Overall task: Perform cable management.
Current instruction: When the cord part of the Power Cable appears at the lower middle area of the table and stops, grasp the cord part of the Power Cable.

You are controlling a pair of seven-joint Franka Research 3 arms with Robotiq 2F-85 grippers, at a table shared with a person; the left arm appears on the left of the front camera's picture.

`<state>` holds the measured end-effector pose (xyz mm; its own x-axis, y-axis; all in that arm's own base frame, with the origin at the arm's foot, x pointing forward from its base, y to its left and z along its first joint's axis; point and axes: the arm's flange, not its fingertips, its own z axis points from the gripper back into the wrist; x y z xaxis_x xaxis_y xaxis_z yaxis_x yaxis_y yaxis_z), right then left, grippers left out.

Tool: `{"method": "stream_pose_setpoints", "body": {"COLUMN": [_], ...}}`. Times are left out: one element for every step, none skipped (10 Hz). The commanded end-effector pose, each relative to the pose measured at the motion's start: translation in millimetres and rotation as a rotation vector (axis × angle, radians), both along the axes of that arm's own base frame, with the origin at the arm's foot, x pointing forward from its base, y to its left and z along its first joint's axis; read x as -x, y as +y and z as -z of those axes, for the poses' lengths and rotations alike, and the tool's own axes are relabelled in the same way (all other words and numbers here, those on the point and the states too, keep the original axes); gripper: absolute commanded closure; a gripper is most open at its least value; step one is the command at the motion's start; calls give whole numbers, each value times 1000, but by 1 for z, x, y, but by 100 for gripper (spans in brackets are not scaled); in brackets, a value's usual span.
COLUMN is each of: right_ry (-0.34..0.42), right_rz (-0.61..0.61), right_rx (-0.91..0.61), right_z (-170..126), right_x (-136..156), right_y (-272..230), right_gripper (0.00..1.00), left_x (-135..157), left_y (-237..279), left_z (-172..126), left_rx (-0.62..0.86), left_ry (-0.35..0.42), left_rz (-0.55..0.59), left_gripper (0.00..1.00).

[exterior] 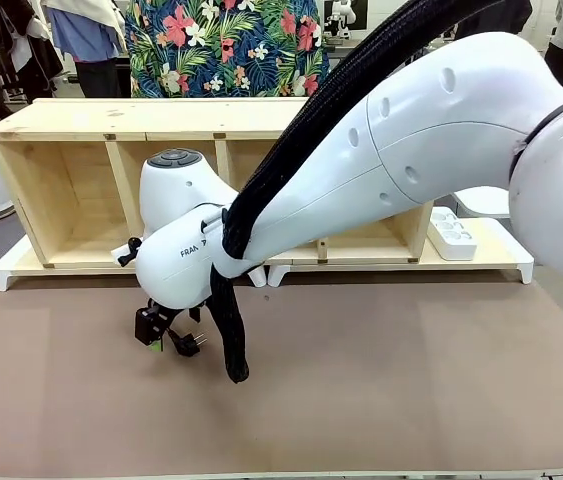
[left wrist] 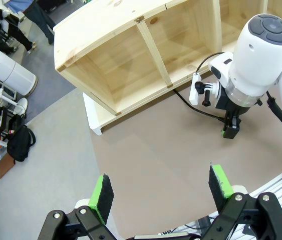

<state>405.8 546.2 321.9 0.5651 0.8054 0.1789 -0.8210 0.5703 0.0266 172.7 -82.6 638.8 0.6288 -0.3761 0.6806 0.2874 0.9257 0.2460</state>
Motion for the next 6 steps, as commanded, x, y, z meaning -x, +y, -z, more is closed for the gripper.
{"method": "stream_pose_setpoints", "body": {"right_ry": [-17, -24, -29, -33, -31, -27], "right_rz": [15, 10, 14, 21, 30, 35], "right_rx": [26, 30, 35, 41, 50, 52], "right_z": [3, 7, 10, 11, 11, 12], "right_x": [-3, -4, -6, -7, -8, -9], "right_y": [10, 12, 13, 14, 15, 14], "right_gripper": [0, 0, 0, 0, 0, 3], "left_x": [-2, -2, -2, -2, -2, -2], "left_y": [0, 0, 0, 0, 0, 0], "left_z": [-1, -1, -1, -1, -1, -1], "left_rx": [2, 2, 2, 2, 2, 2], "left_ry": [-9, -9, -9, -9, -9, -9], "left_rz": [6, 6, 6, 6, 6, 6], "left_gripper": [0, 0, 0, 0, 0, 0]}}
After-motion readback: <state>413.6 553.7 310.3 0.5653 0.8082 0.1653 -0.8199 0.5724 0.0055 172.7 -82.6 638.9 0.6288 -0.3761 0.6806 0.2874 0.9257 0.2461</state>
